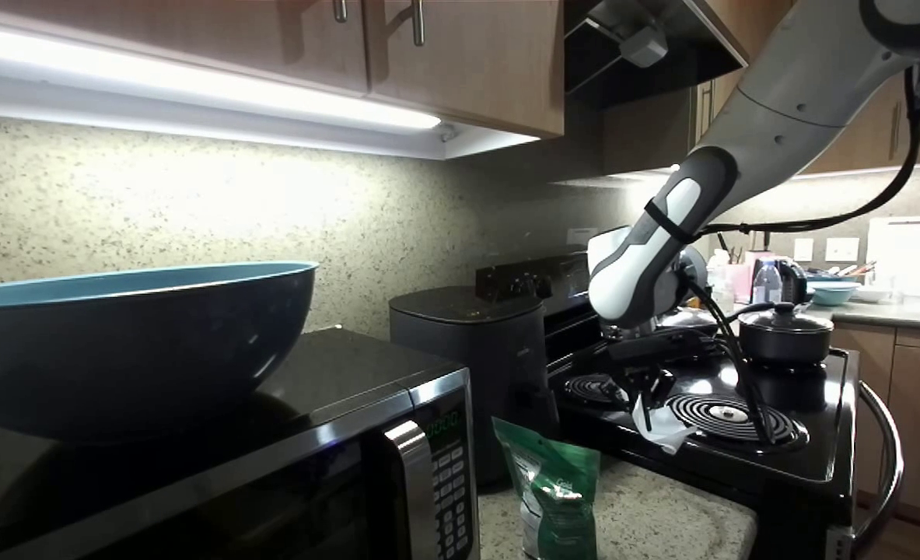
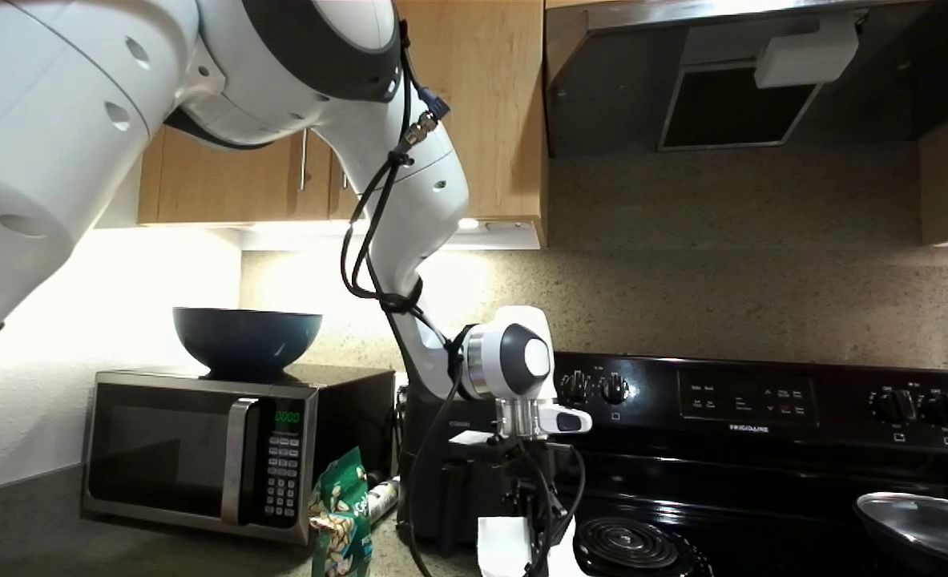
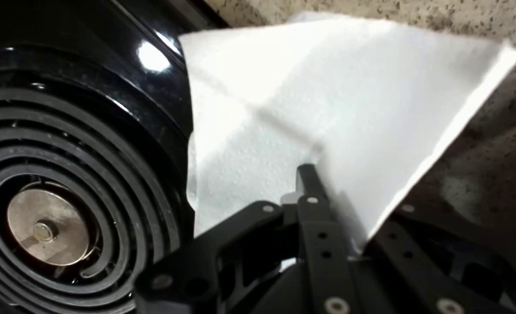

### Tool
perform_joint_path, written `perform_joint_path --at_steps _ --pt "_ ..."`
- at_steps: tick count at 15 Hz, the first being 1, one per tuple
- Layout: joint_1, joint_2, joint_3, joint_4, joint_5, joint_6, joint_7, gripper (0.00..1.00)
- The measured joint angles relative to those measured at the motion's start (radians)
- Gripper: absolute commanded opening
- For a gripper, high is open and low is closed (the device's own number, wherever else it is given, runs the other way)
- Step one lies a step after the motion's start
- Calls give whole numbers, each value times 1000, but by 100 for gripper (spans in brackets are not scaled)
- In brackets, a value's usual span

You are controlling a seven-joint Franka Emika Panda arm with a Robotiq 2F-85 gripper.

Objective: Pick up the wipe and clean the left part of the stove

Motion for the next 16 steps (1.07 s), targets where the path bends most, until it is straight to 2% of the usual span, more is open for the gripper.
perform_joint_path --at_steps 2,5,11,16 --pt "15 0 -16 0 -2 3 13 8" --pt "61 8 -97 0 -70 76 162 8" --pt "92 75 -254 16 -185 205 461 8" --pt "165 103 -334 61 -214 265 742 8"
